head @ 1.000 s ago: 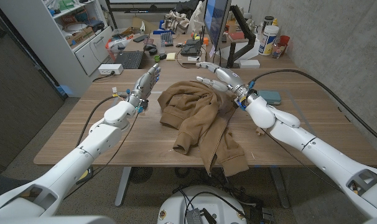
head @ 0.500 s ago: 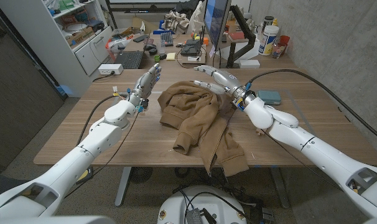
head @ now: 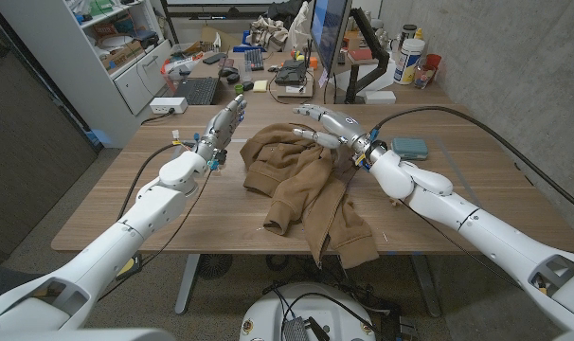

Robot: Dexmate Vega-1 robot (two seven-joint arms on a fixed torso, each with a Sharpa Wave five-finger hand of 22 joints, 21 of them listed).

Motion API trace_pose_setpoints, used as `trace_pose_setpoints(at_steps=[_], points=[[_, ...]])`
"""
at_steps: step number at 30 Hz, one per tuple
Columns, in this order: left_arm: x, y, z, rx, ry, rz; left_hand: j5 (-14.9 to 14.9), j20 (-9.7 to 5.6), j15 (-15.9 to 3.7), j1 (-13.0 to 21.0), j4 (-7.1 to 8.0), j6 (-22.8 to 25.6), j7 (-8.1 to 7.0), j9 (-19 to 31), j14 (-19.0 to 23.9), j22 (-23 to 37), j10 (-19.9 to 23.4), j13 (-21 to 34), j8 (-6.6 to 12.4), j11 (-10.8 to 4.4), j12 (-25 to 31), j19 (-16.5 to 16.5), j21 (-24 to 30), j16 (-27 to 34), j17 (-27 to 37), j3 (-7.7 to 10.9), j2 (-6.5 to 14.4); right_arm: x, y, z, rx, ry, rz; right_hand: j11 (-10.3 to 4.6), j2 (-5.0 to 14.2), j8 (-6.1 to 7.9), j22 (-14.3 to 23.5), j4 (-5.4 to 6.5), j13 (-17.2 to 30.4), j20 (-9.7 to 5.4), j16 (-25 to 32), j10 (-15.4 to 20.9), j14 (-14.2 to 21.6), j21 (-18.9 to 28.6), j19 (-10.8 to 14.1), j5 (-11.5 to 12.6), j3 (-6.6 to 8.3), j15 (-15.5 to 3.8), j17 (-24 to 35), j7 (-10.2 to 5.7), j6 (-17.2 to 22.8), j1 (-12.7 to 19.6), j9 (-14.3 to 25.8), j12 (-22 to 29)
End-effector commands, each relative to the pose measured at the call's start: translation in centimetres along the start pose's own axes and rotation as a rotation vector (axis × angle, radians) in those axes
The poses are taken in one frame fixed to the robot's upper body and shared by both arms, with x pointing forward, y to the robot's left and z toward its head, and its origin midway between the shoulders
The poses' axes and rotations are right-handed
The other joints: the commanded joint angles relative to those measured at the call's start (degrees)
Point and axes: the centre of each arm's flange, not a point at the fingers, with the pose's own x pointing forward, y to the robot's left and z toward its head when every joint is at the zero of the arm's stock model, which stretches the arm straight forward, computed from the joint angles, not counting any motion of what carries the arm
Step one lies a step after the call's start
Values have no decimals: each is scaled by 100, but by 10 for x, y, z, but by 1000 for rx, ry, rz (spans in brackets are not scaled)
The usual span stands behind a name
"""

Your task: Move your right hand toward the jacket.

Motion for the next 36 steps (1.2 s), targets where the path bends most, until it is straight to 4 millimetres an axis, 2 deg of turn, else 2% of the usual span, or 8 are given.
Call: trace_pose_setpoints(at_steps=[1,36], points=[[-1,-4,5,1,-10,-2,-21,-7,8,34,-9,15,13,25,-45,20,4,9,4,-34,8,-56,-5,10,18,-10,46,-4,6,2,-52,-4,29,-37,-28,30,20,2,12,11,4,27,9,-28,-35,22,-20,-16,17,-1,1,-24,12,18],[1,-4,4,-38,-20,-8,-28,-19,9,51,-4,24,14,25,-58,19,7,9,3,-39,11,-78,-2,11,18,-46,65,-5,33,-8,-120,23,121,-88,-39,46,19,11,12,-12,11,114,32,-25,-60,36,-44,-50,13,-31,37,-64,12,54]])
